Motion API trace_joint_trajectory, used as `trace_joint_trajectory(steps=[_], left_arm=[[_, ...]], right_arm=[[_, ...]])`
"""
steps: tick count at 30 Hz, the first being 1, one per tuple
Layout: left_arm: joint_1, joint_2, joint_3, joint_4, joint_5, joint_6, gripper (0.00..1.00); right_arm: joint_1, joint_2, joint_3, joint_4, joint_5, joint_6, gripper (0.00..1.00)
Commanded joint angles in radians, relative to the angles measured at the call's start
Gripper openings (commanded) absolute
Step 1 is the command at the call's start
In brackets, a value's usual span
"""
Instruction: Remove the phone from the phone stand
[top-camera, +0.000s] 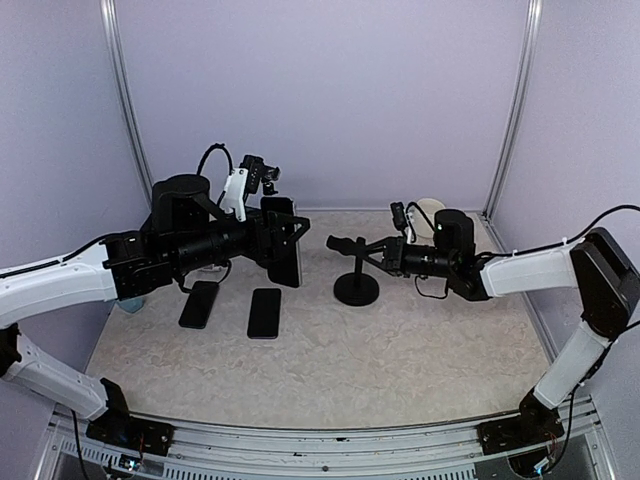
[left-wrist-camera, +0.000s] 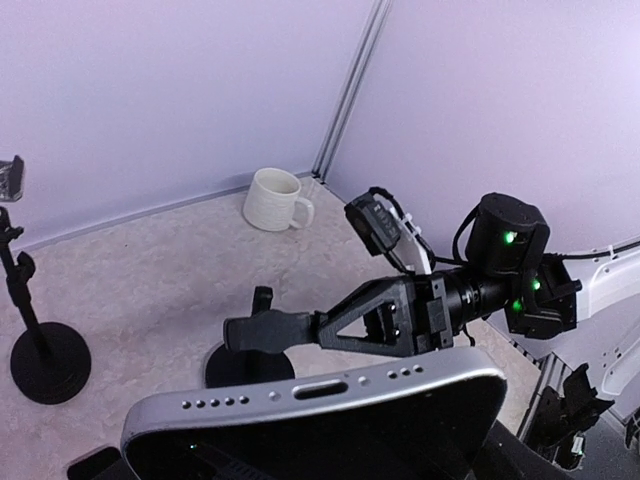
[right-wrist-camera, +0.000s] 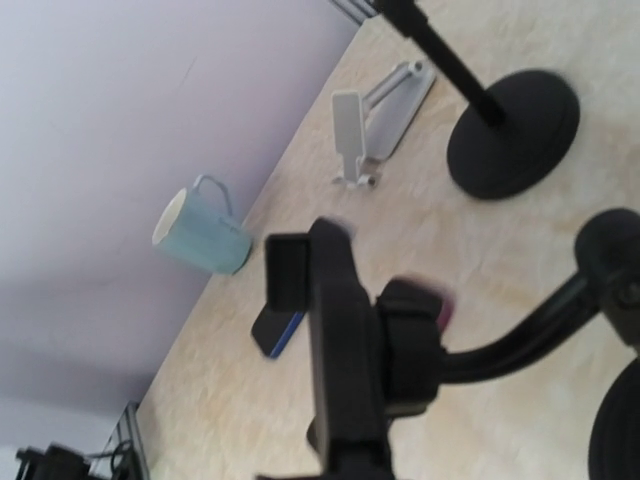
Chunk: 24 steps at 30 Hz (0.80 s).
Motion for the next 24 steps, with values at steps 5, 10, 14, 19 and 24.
trace_joint_trajectory(steps=[5,10,14,19,24], left_arm=[[0.018,-0.088,-0.079,0.001,-0.074,-0.023,0.39],[0.026,-0.122,-0.113,-0.009,-0.096,-0.023,0.39],[0.027,-0.135,-0.124,-0.024,-0.114,-0.023,0.39],[0.028,-0.143,-0.138,-0.034,-0.132,-0.023,0.39],[0.028,-0.133,-0.139,-0.041,-0.142,-0.022,0.39]], right_arm=[[-0.059,0.159,0.218,0.052,-0.063,-0.045,0.00],[-0.085,0.252,0.336,0.009,-0.074,-0.064,0.00],[-0.104,0.309,0.416,-0.019,-0.073,-0.073,0.00],[-0.116,0.366,0.488,-0.040,-0.072,-0.066,0.00],[-0.116,0.388,0.516,-0.062,-0.057,-0.071,0.00]])
